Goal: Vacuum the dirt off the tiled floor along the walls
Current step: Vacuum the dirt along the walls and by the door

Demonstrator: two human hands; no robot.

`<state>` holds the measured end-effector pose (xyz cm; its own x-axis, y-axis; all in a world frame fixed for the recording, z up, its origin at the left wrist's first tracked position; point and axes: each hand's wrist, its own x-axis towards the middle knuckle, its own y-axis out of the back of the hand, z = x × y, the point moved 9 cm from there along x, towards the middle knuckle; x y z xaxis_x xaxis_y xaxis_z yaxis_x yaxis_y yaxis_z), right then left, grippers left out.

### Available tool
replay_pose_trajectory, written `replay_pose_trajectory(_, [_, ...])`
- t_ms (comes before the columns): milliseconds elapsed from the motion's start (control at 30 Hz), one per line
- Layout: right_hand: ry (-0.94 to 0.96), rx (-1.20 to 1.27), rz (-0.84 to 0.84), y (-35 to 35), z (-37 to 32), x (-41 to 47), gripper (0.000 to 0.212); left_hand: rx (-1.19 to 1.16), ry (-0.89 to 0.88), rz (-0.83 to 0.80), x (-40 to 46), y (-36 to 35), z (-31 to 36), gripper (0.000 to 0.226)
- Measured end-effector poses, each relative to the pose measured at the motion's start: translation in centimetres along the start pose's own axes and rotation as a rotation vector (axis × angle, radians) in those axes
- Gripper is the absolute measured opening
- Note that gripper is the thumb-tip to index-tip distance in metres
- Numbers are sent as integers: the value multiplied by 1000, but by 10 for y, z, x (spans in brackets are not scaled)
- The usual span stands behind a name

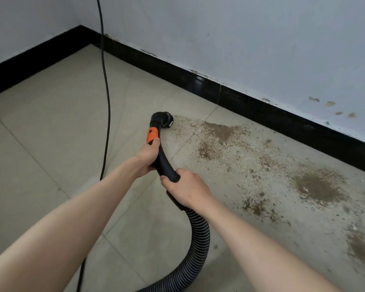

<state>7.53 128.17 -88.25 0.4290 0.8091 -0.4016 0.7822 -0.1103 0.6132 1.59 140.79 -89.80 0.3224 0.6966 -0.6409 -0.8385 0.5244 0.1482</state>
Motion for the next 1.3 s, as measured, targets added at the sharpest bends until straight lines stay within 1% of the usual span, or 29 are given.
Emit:
replay_pose_trajectory(133, [8,52,-9,5,-7,3,38,26,-31,33,2,3,11,43])
replay_pose_trajectory(300, [30,35,-53,5,-26,20,37,18,-33,164,17,26,19,52])
replay_pose_trajectory(400, [33,32,-56,5,-31,28,36,7,-31,190,26,34,21,55])
replay_pose_trajectory(633, [-15,33,13,12,-8,24,36,46,-51,100,32,4,19,46])
replay_pose_trajectory(833, [-44,-8,58,16,11,10,37,57,-62,73,27,-17,10,36])
replay_pose_trajectory(1033, [-78,-35,90,14,20,-3,39,82,-47,14,20,-26,0,42])
replay_pose_trajectory(1300, [-114,2,120,20,32,-18,39,113,-37,-43,10,-48,-1,42])
